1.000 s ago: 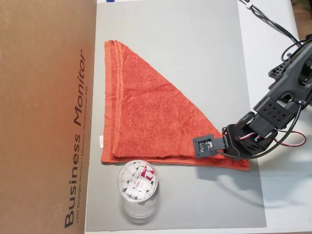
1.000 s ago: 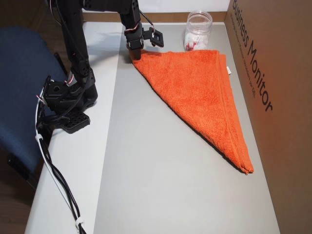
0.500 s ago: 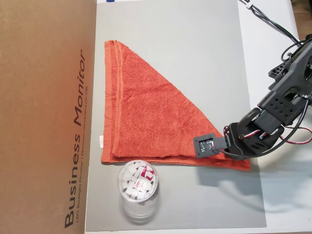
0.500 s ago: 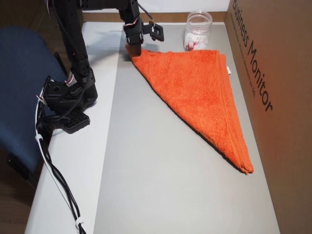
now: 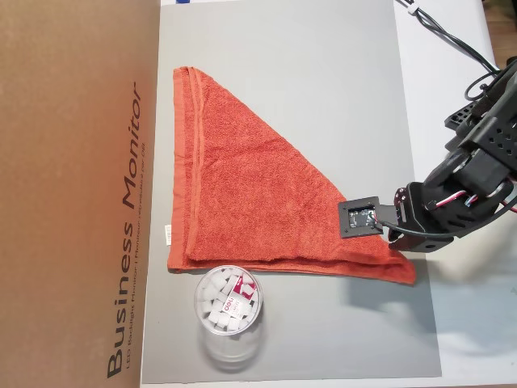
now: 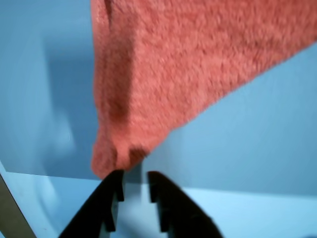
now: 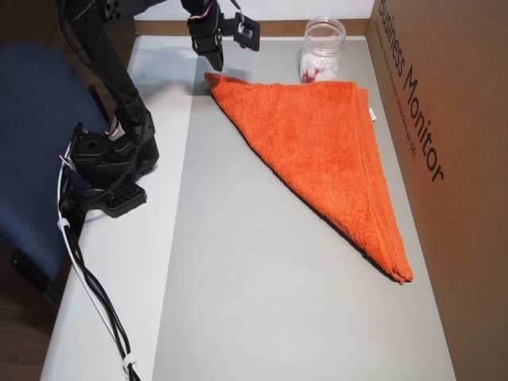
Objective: Fold the blanket.
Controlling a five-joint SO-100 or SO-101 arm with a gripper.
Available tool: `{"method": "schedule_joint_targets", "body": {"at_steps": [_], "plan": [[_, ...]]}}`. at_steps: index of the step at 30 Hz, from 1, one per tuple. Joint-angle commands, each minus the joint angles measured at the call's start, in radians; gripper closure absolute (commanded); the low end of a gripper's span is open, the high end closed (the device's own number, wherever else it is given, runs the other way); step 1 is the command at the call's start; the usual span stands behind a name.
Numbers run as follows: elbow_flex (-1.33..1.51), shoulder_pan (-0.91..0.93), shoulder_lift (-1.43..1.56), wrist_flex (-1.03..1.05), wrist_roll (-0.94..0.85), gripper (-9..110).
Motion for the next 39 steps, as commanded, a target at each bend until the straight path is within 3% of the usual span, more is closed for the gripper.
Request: {"method": "schedule_joint_targets", "body": {"at_steps": [1,4,8,39], "plan": [[0.035,-0.018,0.069,-0.006,0.138,92],[0.072,-0.044,0.087,-0.012,0.311,85],[0.078,-0.072,0.083,-0.012,0.374,82],[-0.112,-0.169,-0.204,-0.086,0.310,85]]}}
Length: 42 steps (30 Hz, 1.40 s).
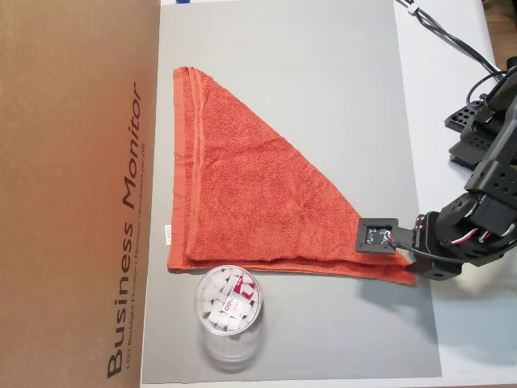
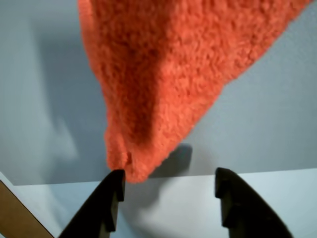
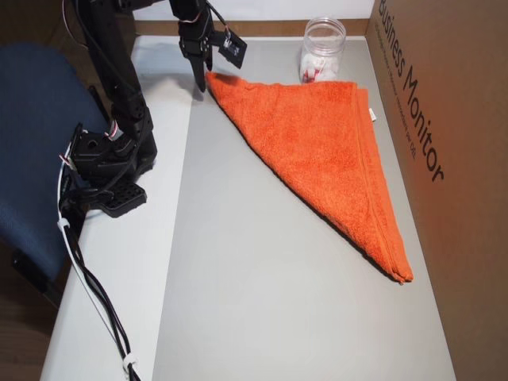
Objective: Fold the blanket.
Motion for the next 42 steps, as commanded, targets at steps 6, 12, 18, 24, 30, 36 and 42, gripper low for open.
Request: {"method": "schedule_joint_targets", "body": {"at_steps": [6,12,18,24,30,36,42], "plan": [[-0.057,-0.008,-0.034,-0.009,-0.025,85],[-0.054,-0.008,-0.072,-0.009,-0.025,86],[-0.063,-0.008,-0.120,-0.020,-0.025,86],[-0.063,-0.008,-0.129,-0.044,-0.026,86],[-0.057,-0.008,-0.130,-0.041,-0.046,94],[-0.049,-0.005,-0.130,-0.034,-0.089,101],[-0.054,-0.005,-0.118,-0.031,-0.089,102]]}}
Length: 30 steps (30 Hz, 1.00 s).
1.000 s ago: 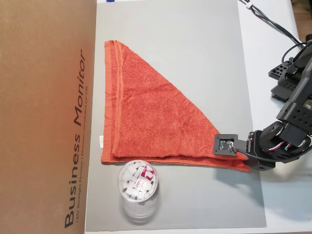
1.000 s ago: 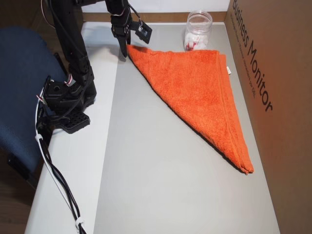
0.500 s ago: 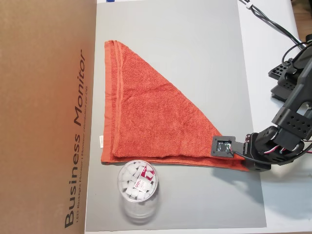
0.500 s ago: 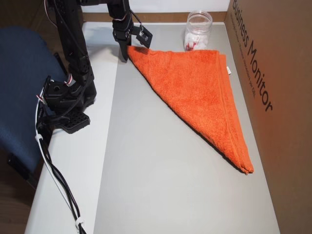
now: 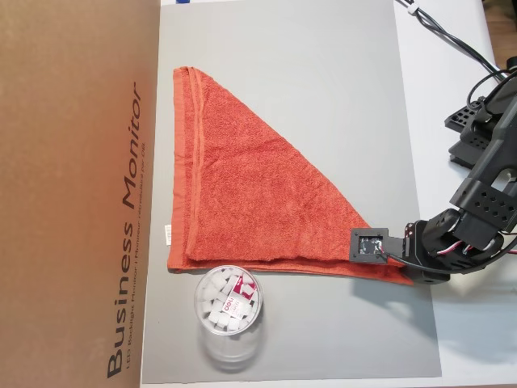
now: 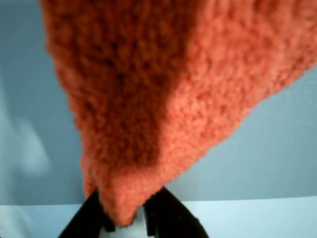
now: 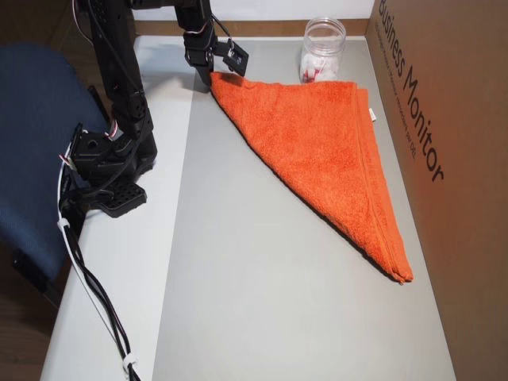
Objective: Fold the blanket.
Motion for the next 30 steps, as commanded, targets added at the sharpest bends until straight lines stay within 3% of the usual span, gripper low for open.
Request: {"method": "schedule_joint_targets", "body": {"at_steps": [1,16,30], "plan": [[-0.032,0.000,0.018,0.017,-0.009,102],[-0.057,0.026,0.112,0.117,-0.009,102],[-0.322,0.060,0.117,0.357,-0.008,102]]}}
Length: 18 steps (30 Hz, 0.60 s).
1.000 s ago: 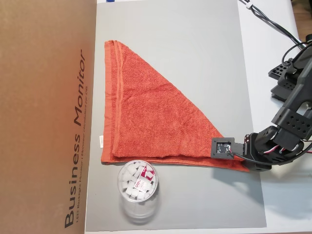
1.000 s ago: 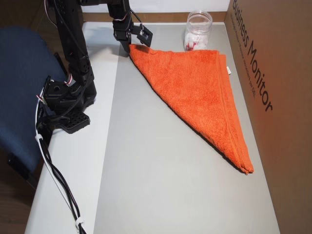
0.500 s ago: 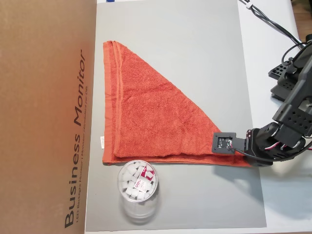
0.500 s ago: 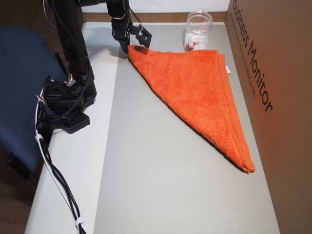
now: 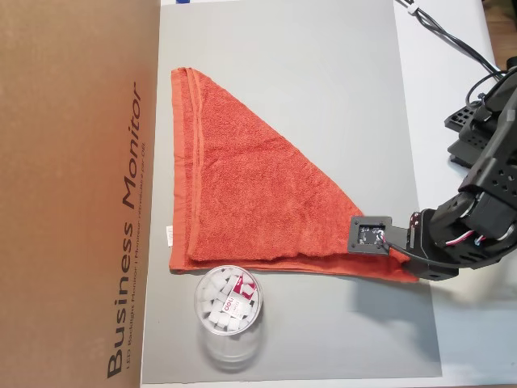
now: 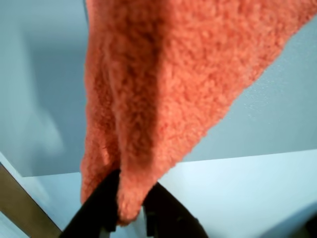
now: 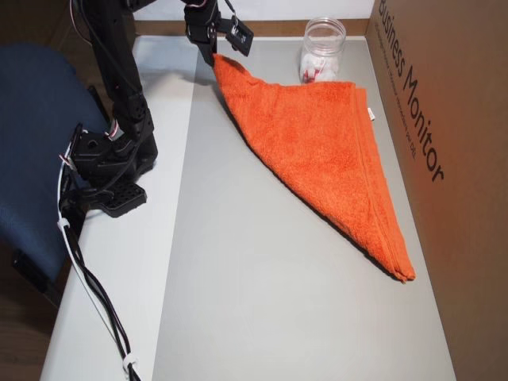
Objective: Fold the blanket.
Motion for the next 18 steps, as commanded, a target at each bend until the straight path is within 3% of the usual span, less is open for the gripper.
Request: {"method": "schedule_joint_targets", "body": {"at_steps": [1,18], "plan": [[-0.072,0.017,0.051,0.046,-0.008,102],[-0.301,0.138,0.051,0.244,0.005,102]]}}
